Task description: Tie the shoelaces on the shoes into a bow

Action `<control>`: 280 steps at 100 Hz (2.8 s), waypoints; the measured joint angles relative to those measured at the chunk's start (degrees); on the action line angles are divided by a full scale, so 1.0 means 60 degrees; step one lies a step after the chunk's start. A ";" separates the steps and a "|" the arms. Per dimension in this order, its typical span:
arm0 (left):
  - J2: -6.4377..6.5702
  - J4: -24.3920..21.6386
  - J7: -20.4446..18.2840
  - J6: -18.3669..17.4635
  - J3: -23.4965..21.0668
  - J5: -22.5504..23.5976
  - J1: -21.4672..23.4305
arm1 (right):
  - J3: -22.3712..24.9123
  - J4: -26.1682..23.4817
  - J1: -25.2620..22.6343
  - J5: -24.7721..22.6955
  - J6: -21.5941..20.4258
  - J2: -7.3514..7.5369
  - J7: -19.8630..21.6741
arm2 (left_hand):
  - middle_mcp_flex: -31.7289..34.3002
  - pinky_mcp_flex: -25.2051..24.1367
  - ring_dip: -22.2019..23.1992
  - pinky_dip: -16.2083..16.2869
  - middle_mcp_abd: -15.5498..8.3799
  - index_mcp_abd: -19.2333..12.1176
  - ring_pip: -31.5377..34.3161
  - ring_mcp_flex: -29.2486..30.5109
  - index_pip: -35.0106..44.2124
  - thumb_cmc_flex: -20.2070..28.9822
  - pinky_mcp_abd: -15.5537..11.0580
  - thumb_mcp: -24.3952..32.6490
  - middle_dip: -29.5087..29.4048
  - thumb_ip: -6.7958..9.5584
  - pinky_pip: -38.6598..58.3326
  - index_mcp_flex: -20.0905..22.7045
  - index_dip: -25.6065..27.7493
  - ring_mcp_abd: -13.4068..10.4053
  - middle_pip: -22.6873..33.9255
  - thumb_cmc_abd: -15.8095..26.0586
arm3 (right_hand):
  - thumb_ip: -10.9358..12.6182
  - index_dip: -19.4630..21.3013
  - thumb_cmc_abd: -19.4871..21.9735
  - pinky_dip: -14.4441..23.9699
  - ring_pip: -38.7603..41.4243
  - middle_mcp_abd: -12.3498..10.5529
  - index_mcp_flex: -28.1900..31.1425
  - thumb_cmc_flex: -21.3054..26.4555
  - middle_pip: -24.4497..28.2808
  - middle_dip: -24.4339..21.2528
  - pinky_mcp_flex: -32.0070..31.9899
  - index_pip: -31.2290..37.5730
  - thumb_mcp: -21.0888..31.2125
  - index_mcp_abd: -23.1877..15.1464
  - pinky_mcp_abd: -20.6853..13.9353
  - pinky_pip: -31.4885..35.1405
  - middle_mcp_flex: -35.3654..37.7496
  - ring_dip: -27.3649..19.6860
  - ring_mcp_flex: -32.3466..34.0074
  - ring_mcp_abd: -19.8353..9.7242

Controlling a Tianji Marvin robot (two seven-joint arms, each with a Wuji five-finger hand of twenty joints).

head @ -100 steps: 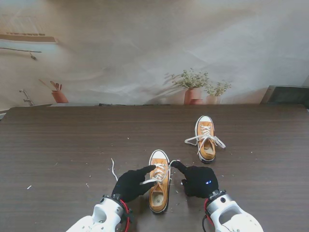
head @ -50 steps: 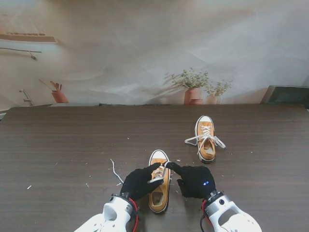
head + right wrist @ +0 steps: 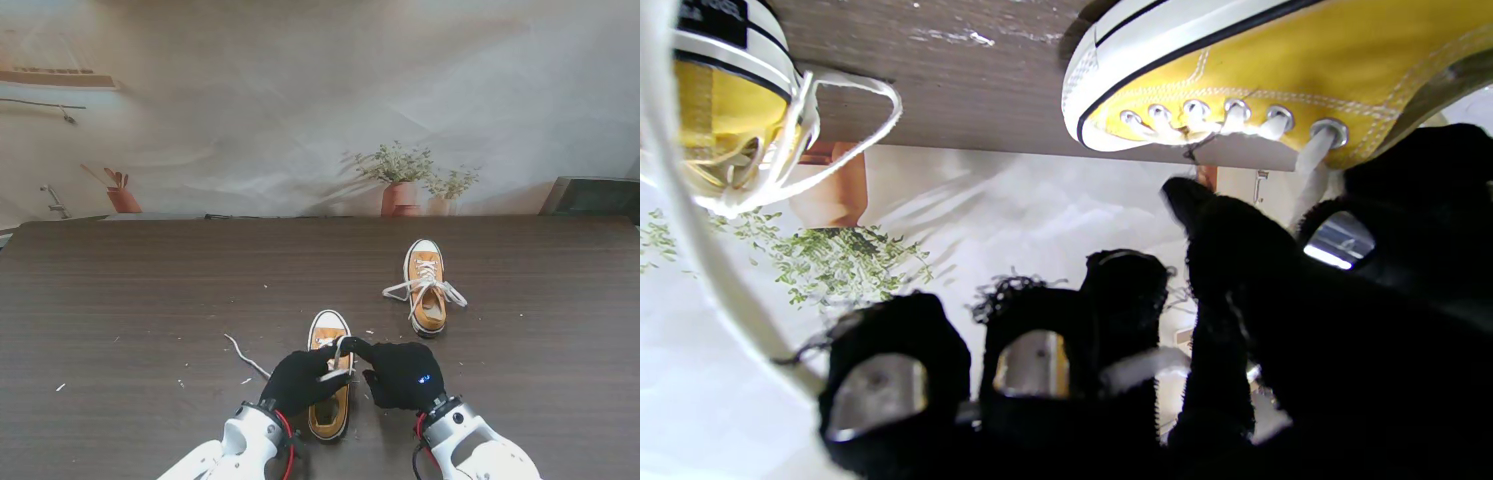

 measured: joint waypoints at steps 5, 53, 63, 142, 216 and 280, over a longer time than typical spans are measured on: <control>0.0005 0.0031 0.0042 0.0011 -0.0009 0.0161 0.0008 | -0.0030 0.0063 0.0058 0.0038 -0.0021 -0.0004 -0.0091 | 0.0000 0.0000 0.0000 -0.0012 0.0003 -0.0970 0.0000 -0.0001 0.1787 0.0483 0.0000 -0.0848 -0.0004 -0.0010 0.0000 0.0056 0.0745 0.0000 0.0000 -0.0013 | 0.0000 0.0000 0.0027 0.0000 -0.0004 0.0000 0.0020 -0.0005 0.0000 0.0000 0.0000 0.0000 0.0000 -0.0003 0.0000 -0.0001 0.0000 0.0000 0.0000 0.0000; 0.0057 -0.0017 0.0249 -0.0090 -0.0373 0.0373 0.0428 | -0.0793 0.1428 0.1427 0.1293 0.0849 -0.0335 -0.1092 | 0.0000 -0.0002 -0.0001 -0.0013 0.0005 -0.1396 -0.0001 -0.0001 0.5669 0.1001 0.0000 -0.2173 -0.0007 -0.0010 0.0000 -0.0067 0.1472 0.0000 0.0000 0.0010 | 0.0104 0.0084 0.0289 -0.0083 0.0025 0.0000 0.1308 -0.0877 0.0000 0.0006 0.0004 0.0122 -0.0005 -0.0379 -0.0027 0.0109 0.0023 0.0058 0.0000 -0.0023; 0.0071 -0.0016 0.0249 -0.0149 -0.0329 0.0359 0.0412 | -0.0978 0.1623 0.1675 0.2031 0.0906 -0.0477 -0.1107 | 0.0000 -0.0002 -0.0002 -0.0013 0.0005 -0.1396 -0.0001 -0.0001 0.5475 0.1001 0.0000 -0.2175 -0.0007 -0.0010 0.0000 -0.0069 0.1334 0.0000 0.0000 0.0011 | 0.0104 0.0100 0.0457 0.0027 0.0238 0.0000 0.1525 -0.1245 0.0009 0.0009 0.0030 0.0151 -0.0016 -0.0323 -0.0052 0.0243 0.0415 0.0293 0.0000 -0.0096; 0.0042 0.0047 0.0242 -0.0454 -0.0067 0.0101 0.0347 | -0.2086 0.2499 0.2631 0.3980 0.0779 -0.1208 -0.1386 | 0.0000 -0.0002 -0.0002 -0.0003 0.0005 -0.1365 -0.0001 -0.0002 0.4460 0.1215 0.0000 -0.2396 -0.0007 -0.0010 0.0001 -0.0069 0.0987 -0.0009 0.0000 0.0137 | 0.0164 0.0198 0.0216 0.0504 0.0561 -0.0087 0.3087 -0.2881 0.0043 0.0009 0.0146 -0.0097 -0.0944 0.0829 -0.0379 0.0550 0.1369 0.1477 0.0000 -0.0101; 0.0094 -0.0230 0.0571 -0.0580 -0.1066 0.0966 0.1052 | -0.1787 0.2479 0.2423 0.4652 0.0366 -0.1288 -0.0793 | 0.0029 -0.0002 -0.0002 0.0589 -0.0033 -0.1187 0.0030 -0.0002 0.3428 0.0056 0.0000 -0.1946 -0.0007 0.0060 0.0006 0.0096 0.0903 -0.0076 0.0000 0.0140 | 0.0191 0.0200 0.4271 0.0631 0.0579 0.0256 0.3429 -0.4901 0.0013 0.0009 0.0203 -0.0779 -0.5172 0.1340 -0.0092 0.0552 0.1525 0.1697 0.0000 0.0372; -0.0262 -0.0473 0.2999 0.2976 -0.1740 0.3082 0.1238 | -0.1520 0.2284 0.2183 0.4594 0.0472 -0.1268 -0.0659 | 0.0320 0.0008 0.0000 0.1848 -0.0134 -0.0063 0.0327 0.0019 0.1280 -0.0783 0.0001 -0.3742 -0.0171 -0.0010 0.0020 0.0820 0.0714 -0.0059 0.0096 0.2502 | 0.0192 0.0200 0.3692 0.0734 0.0590 0.0335 0.3674 -0.4881 0.0010 0.0009 0.0203 -0.0872 -0.4183 0.1524 0.0000 0.0553 0.1631 0.1811 0.0000 0.0484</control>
